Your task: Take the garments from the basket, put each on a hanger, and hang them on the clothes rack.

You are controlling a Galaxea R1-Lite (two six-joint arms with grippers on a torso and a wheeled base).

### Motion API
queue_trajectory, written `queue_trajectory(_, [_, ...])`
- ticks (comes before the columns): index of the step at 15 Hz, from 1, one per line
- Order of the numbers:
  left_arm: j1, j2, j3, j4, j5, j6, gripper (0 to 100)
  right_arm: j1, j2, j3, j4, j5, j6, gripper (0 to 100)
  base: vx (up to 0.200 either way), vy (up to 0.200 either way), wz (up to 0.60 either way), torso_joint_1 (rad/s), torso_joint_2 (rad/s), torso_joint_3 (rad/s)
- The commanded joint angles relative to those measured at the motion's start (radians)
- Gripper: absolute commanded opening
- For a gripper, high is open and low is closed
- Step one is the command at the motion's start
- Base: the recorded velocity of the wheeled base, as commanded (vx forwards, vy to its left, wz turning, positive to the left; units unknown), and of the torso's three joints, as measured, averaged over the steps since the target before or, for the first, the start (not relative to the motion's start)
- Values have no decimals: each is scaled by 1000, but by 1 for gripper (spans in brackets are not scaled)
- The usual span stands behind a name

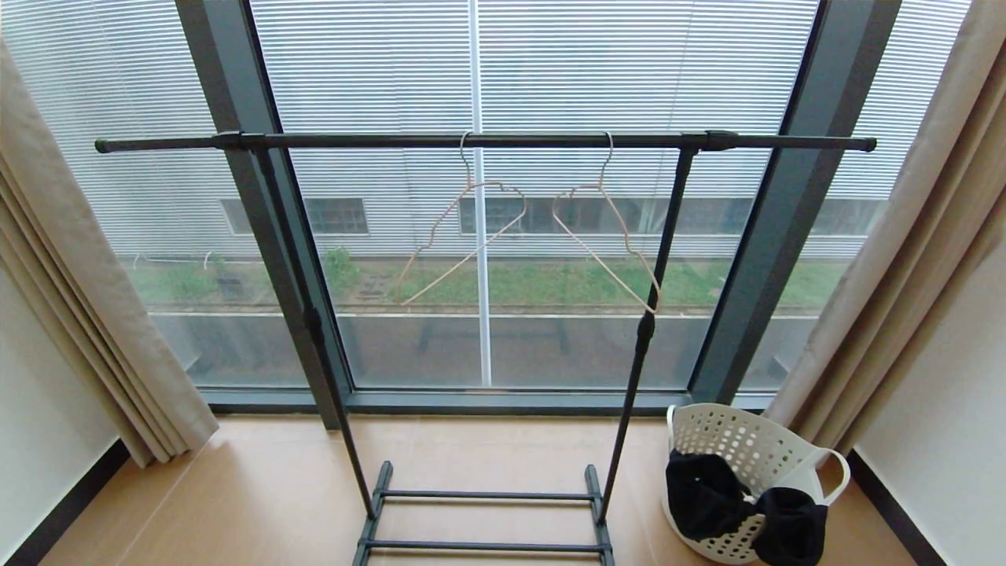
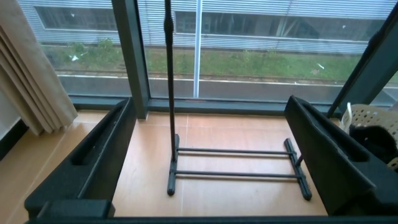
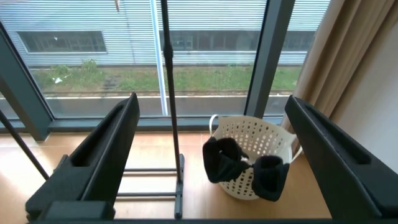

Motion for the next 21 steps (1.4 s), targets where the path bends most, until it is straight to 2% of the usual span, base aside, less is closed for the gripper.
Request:
queue_trajectory(1, [0,1,0,0,0,-1,100,0,0,0,-1,0,0,100,0,0,0,-232,549,315])
queue_trajectory(12, [0,1,0,0,0,-1,100,0,0,0,-1,-2,0,100,0,0,0,-212,525,315])
queue_trajectory(21, [0,1,0,0,0,-2,100,0,0,0,-1,0,0,100,0,0,0,-146,477,333])
